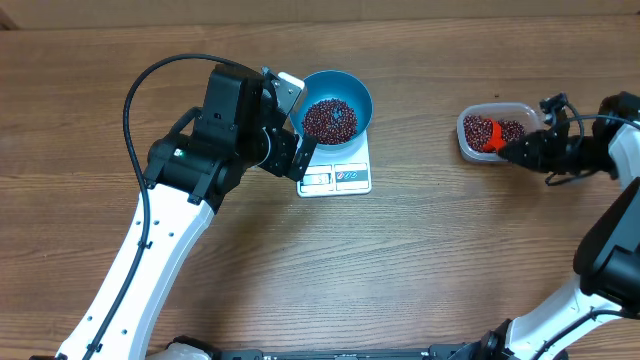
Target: Scoop item into bowl and weigh 150g on scale
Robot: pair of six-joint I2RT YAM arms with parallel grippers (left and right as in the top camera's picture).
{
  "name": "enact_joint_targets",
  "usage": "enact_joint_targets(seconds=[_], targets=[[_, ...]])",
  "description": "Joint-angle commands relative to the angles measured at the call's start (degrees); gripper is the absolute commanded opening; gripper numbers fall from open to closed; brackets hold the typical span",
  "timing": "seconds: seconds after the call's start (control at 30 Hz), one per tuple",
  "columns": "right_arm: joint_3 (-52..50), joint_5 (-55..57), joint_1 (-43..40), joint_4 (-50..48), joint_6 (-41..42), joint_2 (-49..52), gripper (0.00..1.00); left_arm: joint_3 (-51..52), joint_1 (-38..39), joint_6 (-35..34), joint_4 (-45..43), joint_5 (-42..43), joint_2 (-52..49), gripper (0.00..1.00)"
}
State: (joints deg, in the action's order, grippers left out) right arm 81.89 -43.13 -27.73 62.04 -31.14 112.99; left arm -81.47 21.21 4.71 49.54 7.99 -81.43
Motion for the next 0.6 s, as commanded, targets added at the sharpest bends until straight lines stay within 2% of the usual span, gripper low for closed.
enact_joint_targets(seconds=[0.0, 0.57], targets=[[-2.6, -5.8, -1.9, -0.7, -0.4, -0.7, 0.04, -0.6, -0.3, 1.1, -0.1, 0.9, 0.2, 0.99], [-3.8, -16.3, -6.8, -0.2, -0.4, -0.7, 0.04, -0.6, -0.3, 1.1, -0.1, 0.8, 0.2, 1.00]])
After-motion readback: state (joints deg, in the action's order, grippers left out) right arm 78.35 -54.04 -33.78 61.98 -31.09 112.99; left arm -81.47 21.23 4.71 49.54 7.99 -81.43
